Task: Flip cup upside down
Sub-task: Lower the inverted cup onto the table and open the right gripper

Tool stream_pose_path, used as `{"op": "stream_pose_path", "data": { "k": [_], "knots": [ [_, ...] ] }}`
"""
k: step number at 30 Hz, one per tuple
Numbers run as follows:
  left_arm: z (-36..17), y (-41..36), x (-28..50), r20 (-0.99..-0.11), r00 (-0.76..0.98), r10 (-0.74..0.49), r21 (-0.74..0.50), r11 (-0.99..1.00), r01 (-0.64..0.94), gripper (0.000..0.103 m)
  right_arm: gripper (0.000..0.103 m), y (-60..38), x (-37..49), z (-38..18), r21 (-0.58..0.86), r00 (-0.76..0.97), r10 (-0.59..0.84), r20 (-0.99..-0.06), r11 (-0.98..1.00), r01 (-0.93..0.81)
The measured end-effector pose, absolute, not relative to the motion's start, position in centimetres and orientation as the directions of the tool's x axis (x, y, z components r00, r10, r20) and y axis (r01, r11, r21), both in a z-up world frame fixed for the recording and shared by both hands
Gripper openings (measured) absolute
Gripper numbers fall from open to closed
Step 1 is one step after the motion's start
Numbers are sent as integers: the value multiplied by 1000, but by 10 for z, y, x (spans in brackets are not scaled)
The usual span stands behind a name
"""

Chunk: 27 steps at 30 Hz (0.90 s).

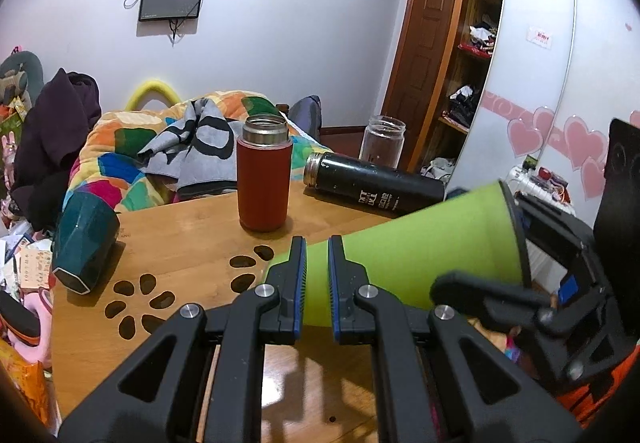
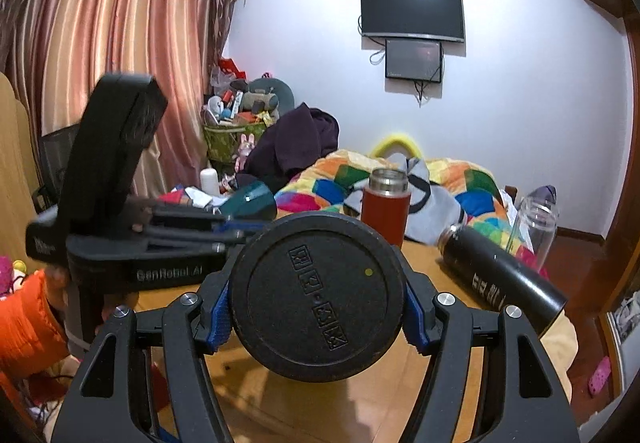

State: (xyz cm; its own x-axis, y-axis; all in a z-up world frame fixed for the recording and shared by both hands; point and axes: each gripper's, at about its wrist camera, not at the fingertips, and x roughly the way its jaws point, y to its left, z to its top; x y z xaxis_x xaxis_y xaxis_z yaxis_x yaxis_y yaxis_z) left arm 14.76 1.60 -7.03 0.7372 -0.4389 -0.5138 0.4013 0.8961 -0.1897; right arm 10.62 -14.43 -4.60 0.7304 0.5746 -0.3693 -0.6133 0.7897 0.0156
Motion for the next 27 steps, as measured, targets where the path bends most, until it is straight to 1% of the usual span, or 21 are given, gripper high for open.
{"op": "stream_pose_path", "data": {
  "k": [6,16,18,20,21,23,24,26,27],
  "knots": [
    [-68,20,144,-500,741,-449,-203,892,403,8,63,-136,116,-29,13,729,578,-367,787,-617],
    [-63,32,139,-484,762,-430,-202,902,380,9,63,-111,151,-14,25,696,582,-421,775,-632],
    [-63,36,139,-482,767,-424,-209,905,369,11,63,-108,160,-14,41,689,581,-433,776,-629],
    [-63,40,139,-481,777,-406,-207,914,349,19,63,-107,167,-15,55,683,582,-441,778,-626],
    [-63,42,138,-480,783,-395,-203,919,339,21,63,-106,172,-15,65,680,582,-447,779,-624],
    [-63,46,138,-475,797,-373,-192,928,319,31,63,-105,179,-16,77,675,581,-454,781,-620],
    [-64,48,137,-472,805,-361,-187,933,309,34,63,-104,184,-16,85,672,581,-458,782,-618],
    [-64,50,136,-464,818,-340,-178,941,289,47,63,-102,189,-17,91,670,578,-465,785,-613],
    [-64,52,136,-459,825,-328,-174,945,278,50,63,-100,191,-16,93,669,578,-468,785,-613]
  ]
}}
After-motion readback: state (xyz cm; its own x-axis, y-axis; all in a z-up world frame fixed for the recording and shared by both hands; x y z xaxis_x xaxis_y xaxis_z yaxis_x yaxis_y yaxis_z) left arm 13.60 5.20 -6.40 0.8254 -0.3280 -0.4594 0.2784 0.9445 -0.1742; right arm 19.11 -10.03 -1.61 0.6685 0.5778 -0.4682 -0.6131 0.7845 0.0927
